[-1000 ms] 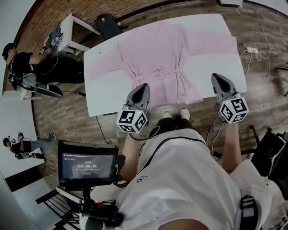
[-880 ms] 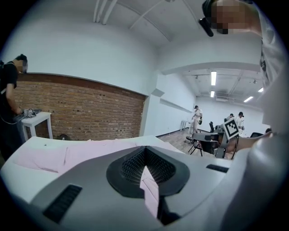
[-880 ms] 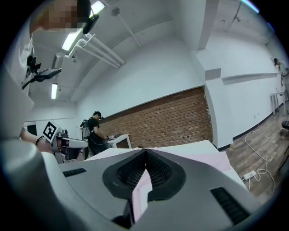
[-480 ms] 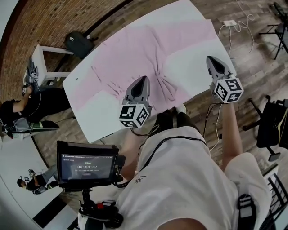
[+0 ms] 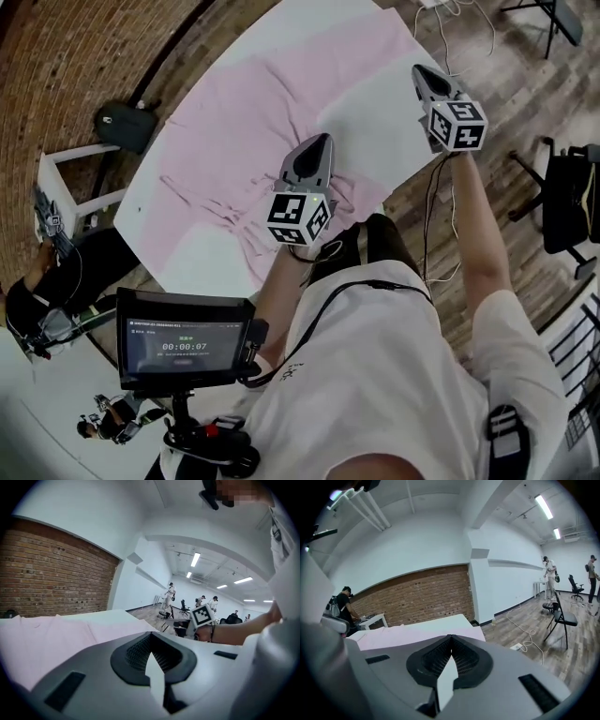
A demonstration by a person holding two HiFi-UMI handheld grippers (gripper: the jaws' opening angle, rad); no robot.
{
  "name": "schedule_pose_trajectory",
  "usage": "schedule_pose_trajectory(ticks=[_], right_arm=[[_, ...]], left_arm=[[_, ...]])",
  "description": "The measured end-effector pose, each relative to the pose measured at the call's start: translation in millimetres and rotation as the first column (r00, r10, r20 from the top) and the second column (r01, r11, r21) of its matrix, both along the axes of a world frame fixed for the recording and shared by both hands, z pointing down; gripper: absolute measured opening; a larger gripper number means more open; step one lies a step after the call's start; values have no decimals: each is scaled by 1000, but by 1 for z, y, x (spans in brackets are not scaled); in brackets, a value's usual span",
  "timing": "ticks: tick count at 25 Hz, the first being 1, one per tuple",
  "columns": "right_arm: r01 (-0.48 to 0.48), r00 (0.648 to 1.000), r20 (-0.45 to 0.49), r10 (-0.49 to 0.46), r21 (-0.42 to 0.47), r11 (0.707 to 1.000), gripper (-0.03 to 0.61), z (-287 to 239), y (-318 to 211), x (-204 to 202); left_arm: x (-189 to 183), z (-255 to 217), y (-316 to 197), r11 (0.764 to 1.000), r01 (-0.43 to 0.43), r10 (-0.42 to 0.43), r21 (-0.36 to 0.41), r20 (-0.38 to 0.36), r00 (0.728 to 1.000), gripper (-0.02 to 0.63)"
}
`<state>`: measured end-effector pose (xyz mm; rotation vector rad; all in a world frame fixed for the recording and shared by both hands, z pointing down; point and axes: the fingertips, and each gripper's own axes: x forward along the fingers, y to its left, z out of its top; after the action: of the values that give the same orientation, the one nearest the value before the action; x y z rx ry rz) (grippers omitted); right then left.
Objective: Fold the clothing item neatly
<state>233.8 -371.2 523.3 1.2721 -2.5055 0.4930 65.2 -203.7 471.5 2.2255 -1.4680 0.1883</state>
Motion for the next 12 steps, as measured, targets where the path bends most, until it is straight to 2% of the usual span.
schedule_pose_trajectory(ticks=[8,12], right_arm=[[-125,988,-92,121,-41,991,3,37,-53,14],[-149,975,-175,137,-59,987,58,61,-72,22]], left_arm=[[88,-6,-39,990,-132,134,41,-73,988,2],[114,-4,-49,983,-178,182,54,-82,980,2]])
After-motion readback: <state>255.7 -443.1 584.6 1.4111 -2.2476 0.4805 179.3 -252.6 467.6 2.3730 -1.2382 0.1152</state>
